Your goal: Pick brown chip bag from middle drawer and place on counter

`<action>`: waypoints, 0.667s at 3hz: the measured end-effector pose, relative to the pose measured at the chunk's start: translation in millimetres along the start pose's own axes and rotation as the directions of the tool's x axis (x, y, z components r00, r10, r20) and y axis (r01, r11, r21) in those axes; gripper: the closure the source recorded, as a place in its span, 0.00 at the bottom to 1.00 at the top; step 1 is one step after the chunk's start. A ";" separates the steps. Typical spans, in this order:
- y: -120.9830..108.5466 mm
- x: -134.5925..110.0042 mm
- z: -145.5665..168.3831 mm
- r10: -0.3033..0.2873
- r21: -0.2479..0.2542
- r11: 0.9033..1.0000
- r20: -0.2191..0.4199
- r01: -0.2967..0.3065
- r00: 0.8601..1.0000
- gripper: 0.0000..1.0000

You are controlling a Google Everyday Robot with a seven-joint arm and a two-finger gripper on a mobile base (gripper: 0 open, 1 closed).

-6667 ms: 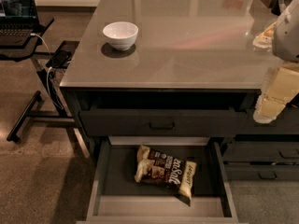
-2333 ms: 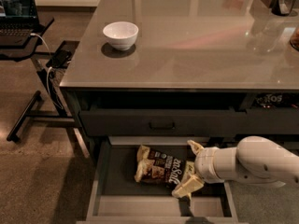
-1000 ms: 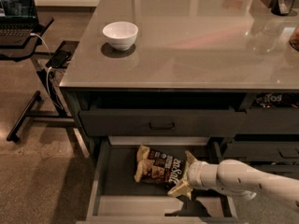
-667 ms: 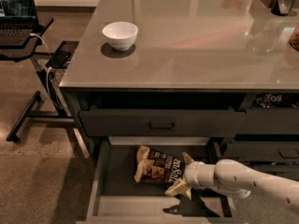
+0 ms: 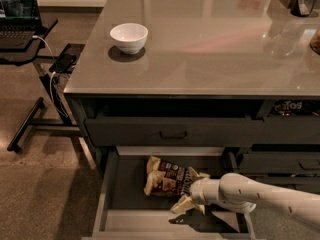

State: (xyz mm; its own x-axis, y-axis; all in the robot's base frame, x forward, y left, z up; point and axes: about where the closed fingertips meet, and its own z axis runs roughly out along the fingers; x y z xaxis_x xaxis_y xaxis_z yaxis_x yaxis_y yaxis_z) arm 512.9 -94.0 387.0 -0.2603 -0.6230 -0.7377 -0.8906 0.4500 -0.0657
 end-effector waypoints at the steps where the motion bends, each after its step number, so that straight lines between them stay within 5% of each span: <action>1: 0.3 0.0 0.4 0.000 -0.001 1.000 0.000 0.000 1.000 0.19; 2: 0.3 0.0 0.4 0.000 -0.001 1.000 0.000 0.000 1.000 0.42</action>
Offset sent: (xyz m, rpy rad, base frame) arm -0.0001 0.0004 -0.0003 0.0003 0.0004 0.0005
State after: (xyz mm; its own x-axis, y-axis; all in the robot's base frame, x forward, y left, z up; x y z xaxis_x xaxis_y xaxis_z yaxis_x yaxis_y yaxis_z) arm 512.7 -93.6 386.8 -0.2603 -0.6228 -0.7378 -0.8909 0.4495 -0.0652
